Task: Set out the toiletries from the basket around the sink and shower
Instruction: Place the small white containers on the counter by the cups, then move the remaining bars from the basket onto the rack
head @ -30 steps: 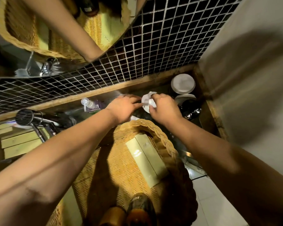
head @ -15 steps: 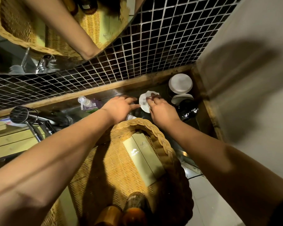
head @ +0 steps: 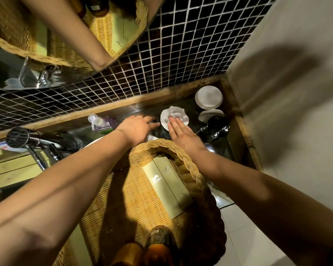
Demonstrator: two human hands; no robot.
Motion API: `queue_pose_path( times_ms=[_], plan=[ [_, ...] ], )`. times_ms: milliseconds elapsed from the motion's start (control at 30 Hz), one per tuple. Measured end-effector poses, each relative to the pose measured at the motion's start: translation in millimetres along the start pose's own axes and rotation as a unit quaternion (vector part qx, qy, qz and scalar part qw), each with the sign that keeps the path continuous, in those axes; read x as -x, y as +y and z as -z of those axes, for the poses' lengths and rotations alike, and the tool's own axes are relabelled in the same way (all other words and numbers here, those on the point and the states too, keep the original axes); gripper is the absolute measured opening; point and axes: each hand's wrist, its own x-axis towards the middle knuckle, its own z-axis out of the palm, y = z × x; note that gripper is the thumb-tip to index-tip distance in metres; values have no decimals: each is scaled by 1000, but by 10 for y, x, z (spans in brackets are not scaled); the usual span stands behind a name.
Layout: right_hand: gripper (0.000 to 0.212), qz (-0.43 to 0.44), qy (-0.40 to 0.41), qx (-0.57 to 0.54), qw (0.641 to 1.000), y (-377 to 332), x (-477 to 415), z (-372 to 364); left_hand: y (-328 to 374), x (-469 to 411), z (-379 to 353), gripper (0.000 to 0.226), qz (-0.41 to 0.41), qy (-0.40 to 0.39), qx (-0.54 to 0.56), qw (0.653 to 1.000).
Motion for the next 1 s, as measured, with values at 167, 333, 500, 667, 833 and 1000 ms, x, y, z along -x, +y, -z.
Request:
queue_pose_path(
  times_ms=[167, 333, 500, 667, 833, 1000],
  plan=[
    [81, -3, 43, -10, 999, 17, 16, -38, -20, -21, -28, 66, -7, 3, 6, 1000],
    [71, -30, 58, -43, 997, 75, 44, -103, -44, -28, -49, 68, 1, 3, 13, 1000],
    [71, -25, 56, -53, 997, 92, 55, -75, -63, 20, -55, 64, 33, 55, 25, 998],
    [72, -19, 47, -34, 998, 82, 128, 53, -88, 223, 55, 55, 80, 93, 62, 991],
    [69, -9, 69, -5, 998, 62, 322, 326, -2, 530, 217, 53, 103, 138, 82, 982],
    [78, -1, 112, 27, 993, -21, 627, 527, 144, 901, 219, 52, 112, 172, 97, 974]
  ],
)
